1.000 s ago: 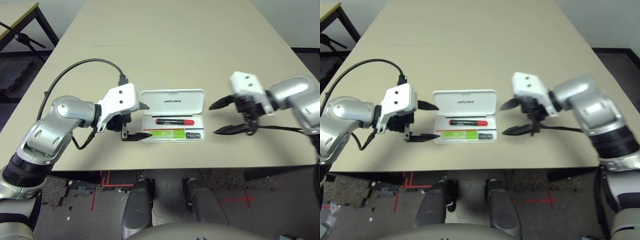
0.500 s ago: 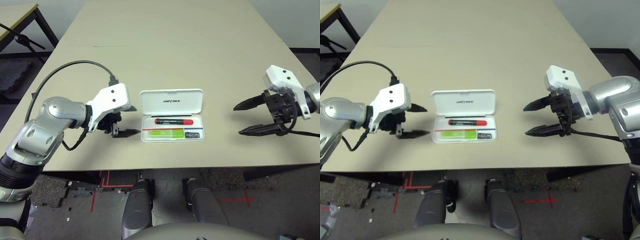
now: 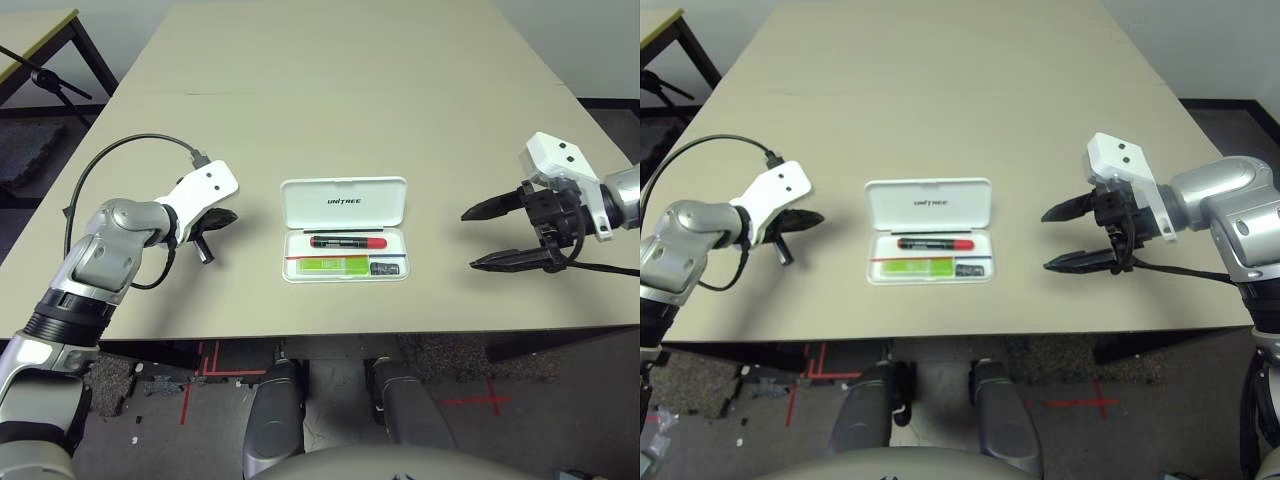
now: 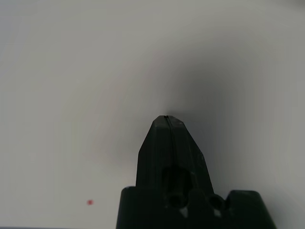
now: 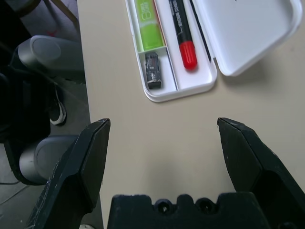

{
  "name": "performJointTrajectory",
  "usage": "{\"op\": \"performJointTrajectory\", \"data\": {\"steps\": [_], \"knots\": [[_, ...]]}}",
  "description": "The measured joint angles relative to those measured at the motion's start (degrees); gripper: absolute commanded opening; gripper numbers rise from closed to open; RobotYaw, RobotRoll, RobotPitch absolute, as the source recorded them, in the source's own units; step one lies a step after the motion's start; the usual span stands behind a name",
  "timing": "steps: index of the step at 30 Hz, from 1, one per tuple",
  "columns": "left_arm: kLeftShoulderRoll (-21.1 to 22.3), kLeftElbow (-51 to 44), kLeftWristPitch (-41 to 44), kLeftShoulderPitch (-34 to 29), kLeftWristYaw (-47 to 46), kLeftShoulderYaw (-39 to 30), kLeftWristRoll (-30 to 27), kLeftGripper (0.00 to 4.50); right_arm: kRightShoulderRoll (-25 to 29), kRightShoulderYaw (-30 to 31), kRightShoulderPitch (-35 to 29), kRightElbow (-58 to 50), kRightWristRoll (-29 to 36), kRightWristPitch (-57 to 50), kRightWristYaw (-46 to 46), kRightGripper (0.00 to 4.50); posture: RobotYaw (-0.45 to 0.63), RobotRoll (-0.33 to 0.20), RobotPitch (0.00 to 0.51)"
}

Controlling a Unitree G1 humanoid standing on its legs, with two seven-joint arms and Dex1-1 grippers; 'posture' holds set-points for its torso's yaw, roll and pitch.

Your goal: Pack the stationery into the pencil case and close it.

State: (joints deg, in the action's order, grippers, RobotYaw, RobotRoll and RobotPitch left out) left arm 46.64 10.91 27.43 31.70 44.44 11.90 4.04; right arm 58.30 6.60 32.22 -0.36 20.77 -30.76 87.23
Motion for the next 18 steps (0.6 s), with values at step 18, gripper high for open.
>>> {"op": "performJointTrajectory", "data": {"steps": [18], "knots": [[-15.35,3.16,-1.21,5.54,0.17,-2.73,-4.63,0.02,-1.01,0.06,0.05,-0.08,-0.33,0.08,-1.17,4.5,-0.02,0.0,0.129]]}}
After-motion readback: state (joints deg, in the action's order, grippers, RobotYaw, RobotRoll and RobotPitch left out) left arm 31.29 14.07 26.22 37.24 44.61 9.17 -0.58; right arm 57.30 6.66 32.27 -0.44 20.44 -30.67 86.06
